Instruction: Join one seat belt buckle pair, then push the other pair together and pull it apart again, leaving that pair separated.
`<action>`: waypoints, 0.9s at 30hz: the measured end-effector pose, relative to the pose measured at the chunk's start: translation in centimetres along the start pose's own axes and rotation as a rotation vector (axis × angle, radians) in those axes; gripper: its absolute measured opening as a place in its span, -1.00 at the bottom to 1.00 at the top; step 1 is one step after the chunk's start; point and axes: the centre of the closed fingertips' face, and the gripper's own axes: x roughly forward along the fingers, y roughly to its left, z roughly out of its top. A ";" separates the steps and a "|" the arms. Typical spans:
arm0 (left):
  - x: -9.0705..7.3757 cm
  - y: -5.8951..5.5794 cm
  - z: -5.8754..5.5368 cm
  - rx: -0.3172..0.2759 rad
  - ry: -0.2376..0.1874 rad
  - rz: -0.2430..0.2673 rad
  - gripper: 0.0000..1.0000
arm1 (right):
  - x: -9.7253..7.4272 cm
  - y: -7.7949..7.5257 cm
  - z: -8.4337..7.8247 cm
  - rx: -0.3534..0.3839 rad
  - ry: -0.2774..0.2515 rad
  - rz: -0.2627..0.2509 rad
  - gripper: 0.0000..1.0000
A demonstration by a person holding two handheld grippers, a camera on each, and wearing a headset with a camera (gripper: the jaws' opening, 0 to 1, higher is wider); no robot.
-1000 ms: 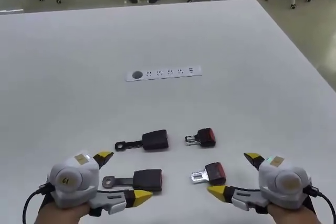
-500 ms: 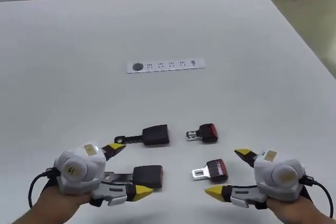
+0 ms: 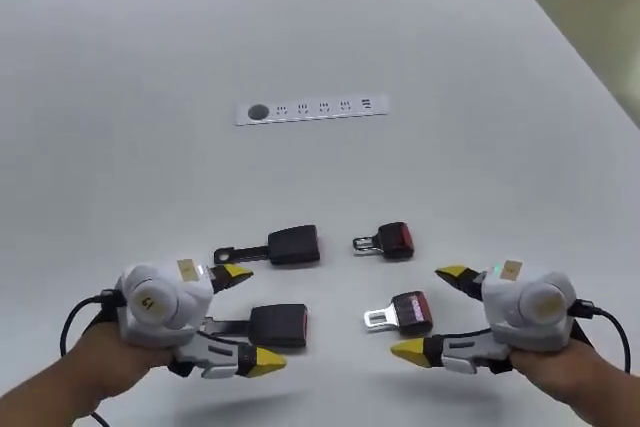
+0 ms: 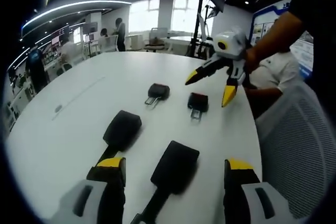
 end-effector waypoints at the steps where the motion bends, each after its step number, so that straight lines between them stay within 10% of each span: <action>1: 0.0 -0.1 0.1 0.001 0.003 -0.009 0.55 | 0.0 -0.2 0.0 -0.006 0.001 0.000 0.59; 27: 2.1 -0.1 -1.5 0.100 0.114 -0.115 0.20 | 1.3 -0.2 -1.8 -0.084 0.132 0.223 0.43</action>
